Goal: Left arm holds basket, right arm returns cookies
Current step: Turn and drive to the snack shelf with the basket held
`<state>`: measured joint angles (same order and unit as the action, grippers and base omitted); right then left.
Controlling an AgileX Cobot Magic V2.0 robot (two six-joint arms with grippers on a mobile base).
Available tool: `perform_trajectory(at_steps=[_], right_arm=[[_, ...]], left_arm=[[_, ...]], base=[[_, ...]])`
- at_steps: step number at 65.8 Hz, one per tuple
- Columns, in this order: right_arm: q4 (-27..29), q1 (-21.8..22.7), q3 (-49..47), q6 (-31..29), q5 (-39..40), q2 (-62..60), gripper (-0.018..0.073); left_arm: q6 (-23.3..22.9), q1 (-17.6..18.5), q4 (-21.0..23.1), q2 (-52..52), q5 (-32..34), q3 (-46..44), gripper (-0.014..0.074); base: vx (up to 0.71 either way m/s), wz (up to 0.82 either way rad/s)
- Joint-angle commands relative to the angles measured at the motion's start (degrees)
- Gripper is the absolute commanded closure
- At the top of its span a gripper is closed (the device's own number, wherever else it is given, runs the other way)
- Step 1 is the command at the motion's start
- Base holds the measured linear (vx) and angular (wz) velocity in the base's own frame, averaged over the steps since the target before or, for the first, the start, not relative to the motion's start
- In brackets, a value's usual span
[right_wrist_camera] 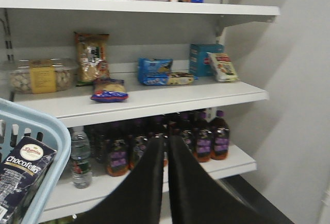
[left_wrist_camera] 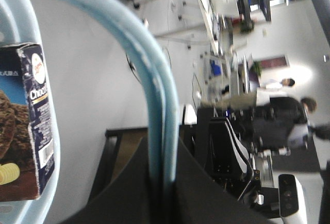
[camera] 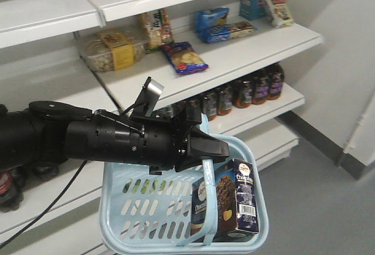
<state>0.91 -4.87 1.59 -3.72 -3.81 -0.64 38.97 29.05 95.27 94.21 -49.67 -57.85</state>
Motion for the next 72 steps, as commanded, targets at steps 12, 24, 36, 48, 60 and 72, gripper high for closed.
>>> perform_trajectory(at_steps=[12, 24, 36, 48, 60, 72], right_arm=[[-0.4, 0.3, 1.0, -0.2, 4.3, -0.7, 0.0569], [-0.4, 0.3, 1.0, -0.2, 4.3, -0.7, 0.0569], [-0.4, 0.3, 1.0, -0.2, 4.3, -0.7, 0.0569], [-0.4, 0.3, 1.0, -0.2, 4.3, -0.7, 0.0569], [-0.4, 0.3, 1.0, -0.2, 4.3, -0.7, 0.0569], [-0.4, 0.3, 1.0, -0.2, 4.3, -0.7, 0.0569]], left_arm=[[0.4, 0.0, 6.3, -3.1, -3.3, -1.6, 0.0599], [0.4, 0.0, 6.3, -3.1, -3.3, -1.6, 0.0599], [0.4, 0.0, 6.3, -3.1, -3.3, -1.6, 0.0599], [0.4, 0.0, 6.3, -3.1, -3.3, -1.6, 0.0599], [0.4, 0.0, 6.3, -3.1, -3.3, -1.6, 0.0599], [0.4, 0.0, 6.3, -3.1, -3.3, -1.6, 0.0599]], base=[[0.19, 0.70], [0.17, 0.67], [0.16, 0.64], [0.15, 0.54], [0.12, 0.32], [0.10, 0.09]])
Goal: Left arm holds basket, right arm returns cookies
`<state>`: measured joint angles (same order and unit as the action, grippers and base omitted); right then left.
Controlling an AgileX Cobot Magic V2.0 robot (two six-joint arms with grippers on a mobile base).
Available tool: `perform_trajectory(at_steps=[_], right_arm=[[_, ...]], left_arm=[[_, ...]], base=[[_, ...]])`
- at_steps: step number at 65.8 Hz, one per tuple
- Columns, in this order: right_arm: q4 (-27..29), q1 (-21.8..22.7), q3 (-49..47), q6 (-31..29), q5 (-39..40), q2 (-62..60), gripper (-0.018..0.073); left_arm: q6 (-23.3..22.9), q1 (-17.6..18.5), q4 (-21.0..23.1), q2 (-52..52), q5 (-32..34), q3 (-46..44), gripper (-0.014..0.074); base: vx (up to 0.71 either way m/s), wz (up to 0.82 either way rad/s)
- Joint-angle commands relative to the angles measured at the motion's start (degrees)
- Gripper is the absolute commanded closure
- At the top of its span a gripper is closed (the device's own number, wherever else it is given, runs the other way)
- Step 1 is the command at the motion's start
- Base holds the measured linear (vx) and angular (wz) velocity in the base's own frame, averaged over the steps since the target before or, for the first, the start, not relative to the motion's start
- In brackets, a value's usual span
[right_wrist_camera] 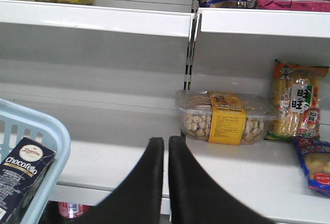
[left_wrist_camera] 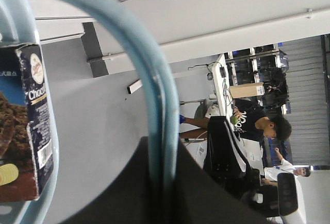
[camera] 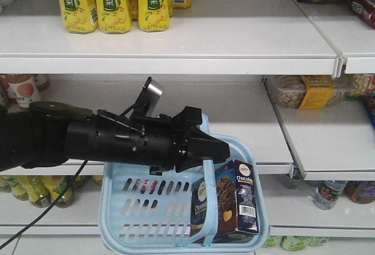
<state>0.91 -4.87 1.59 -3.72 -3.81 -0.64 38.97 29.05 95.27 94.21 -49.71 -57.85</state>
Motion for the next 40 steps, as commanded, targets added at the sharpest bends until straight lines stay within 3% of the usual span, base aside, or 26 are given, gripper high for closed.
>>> perform_trajectory(at_steps=[1, 40], right_arm=[[-0.4, 0.3, 1.0, -0.2, 4.3, -0.7, 0.0569], [-0.4, 0.3, 1.0, -0.2, 4.3, -0.7, 0.0569]], left_arm=[[0.4, 0.0, 6.3, -3.1, -3.3, -1.6, 0.0599], [0.4, 0.0, 6.3, -3.1, -3.3, -1.6, 0.0599]], base=[[0.10, 0.06], [0.10, 0.03]])
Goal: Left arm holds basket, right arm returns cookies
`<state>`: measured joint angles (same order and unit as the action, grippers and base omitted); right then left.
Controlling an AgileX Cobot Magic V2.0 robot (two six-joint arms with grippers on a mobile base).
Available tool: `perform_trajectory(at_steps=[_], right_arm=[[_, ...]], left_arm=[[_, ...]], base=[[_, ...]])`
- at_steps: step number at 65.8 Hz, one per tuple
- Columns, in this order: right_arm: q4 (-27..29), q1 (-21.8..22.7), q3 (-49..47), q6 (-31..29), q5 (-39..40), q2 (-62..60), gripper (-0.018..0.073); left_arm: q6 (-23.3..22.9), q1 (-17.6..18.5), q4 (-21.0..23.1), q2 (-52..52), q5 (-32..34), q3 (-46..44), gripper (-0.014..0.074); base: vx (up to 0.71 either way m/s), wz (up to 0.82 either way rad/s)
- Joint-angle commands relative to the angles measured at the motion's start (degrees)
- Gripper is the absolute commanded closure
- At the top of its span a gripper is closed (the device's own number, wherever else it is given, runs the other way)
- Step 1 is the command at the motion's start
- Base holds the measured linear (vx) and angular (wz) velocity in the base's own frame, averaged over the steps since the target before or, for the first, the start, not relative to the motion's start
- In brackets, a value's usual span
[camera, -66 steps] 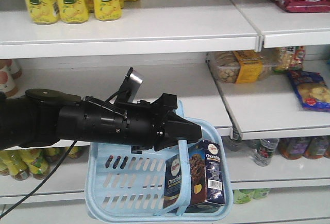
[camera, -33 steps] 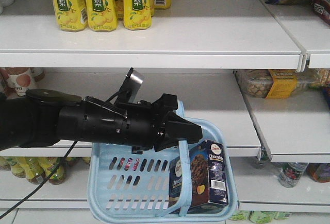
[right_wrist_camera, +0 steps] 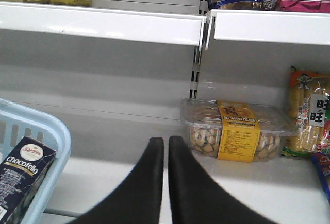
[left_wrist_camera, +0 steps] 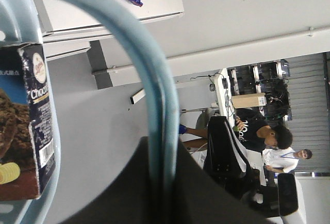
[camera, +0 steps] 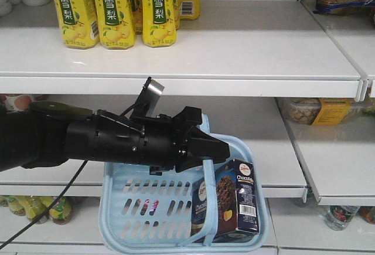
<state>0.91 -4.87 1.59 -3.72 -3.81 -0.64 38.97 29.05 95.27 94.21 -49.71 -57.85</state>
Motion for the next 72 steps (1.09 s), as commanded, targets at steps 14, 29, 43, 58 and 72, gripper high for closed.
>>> perform_trajectory(at_steps=[14, 29, 43, 58, 72], right_arm=[[-0.4, 0.3, 1.0, -0.2, 4.3, -0.7, 0.0569], [-0.4, 0.3, 1.0, -0.2, 4.3, -0.7, 0.0569], [-0.4, 0.3, 1.0, -0.2, 4.3, -0.7, 0.0569], [-0.4, 0.3, 1.0, -0.2, 4.3, -0.7, 0.0569], [-0.4, 0.3, 1.0, -0.2, 4.3, -0.7, 0.0569]], left_arm=[[0.4, 0.0, 6.3, -3.1, -3.3, -1.6, 0.0599], [0.4, 0.0, 6.3, -3.1, -3.3, -1.6, 0.0599], [0.4, 0.0, 6.3, -3.1, -3.3, -1.6, 0.0599], [0.4, 0.0, 6.3, -3.1, -3.3, -1.6, 0.0599], [0.4, 0.0, 6.3, -3.1, -3.3, -1.6, 0.0599]], base=[[0.08, 0.00], [0.05, -0.01], [0.04, 0.00], [0.00, 0.00], [0.00, 0.00]])
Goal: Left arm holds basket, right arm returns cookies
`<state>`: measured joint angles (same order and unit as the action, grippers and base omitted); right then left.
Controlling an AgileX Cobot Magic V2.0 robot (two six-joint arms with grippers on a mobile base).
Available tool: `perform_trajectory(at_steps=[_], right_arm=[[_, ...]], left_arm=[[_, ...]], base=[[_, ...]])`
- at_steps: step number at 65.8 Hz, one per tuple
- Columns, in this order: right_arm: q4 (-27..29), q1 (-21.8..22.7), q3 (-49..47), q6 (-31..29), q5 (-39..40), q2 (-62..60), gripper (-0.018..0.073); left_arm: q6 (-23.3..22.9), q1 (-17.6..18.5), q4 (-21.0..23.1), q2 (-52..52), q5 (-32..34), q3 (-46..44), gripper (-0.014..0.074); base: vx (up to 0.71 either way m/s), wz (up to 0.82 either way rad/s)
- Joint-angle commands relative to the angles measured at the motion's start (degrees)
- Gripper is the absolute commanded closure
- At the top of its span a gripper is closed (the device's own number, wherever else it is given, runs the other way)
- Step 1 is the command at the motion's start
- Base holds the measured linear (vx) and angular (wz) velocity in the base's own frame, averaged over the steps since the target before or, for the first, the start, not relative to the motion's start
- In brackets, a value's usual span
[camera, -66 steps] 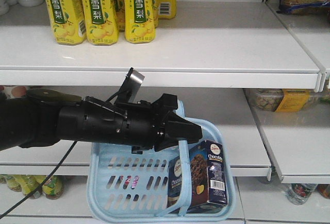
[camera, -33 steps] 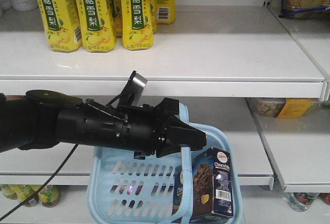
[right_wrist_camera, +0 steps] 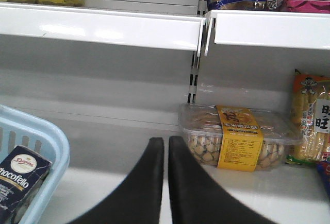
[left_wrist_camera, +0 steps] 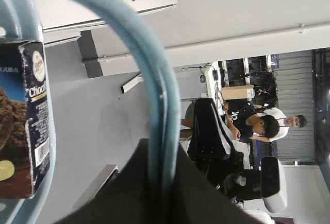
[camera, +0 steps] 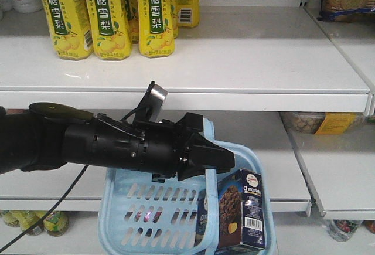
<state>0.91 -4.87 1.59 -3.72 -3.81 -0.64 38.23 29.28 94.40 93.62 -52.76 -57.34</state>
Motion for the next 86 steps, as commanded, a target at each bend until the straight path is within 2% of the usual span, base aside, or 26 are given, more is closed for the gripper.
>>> perform_trajectory(at_steps=[1, 47, 60, 66, 74, 86], right_arm=[[-0.4, 0.3, 1.0, -0.2, 4.3, -0.7, 0.0569], [-0.4, 0.3, 1.0, -0.2, 4.3, -0.7, 0.0569], [-0.3, 0.3, 0.3, 1.4, 9.1, -0.6, 0.0569], [0.0, 0.3, -2.0, 3.7, 7.9, 0.0, 0.0569], [0.1, 0.3, -7.9, 8.1, 2.3, 3.6, 0.0569], [0.0, 0.3, -18.8, 8.5, -3.0, 15.4, 0.0569]], left_arm=[[1.1, -0.2, 7.2, -2.5, -0.3, -2.1, 0.0599], [1.1, -0.2, 7.2, -2.5, -0.3, -2.1, 0.0599], [1.1, -0.2, 7.2, -2.5, -0.3, -2.1, 0.0599], [1.1, -0.2, 7.2, -2.5, -0.3, -2.1, 0.0599], [1.1, -0.2, 7.2, -2.5, -0.3, -2.1, 0.0599], [1.1, -0.2, 7.2, -2.5, -0.3, -2.1, 0.0599]], base=[[0.00, 0.00], [0.00, 0.00], [0.00, 0.00], [0.00, 0.00], [0.00, 0.00], [0.00, 0.00]])
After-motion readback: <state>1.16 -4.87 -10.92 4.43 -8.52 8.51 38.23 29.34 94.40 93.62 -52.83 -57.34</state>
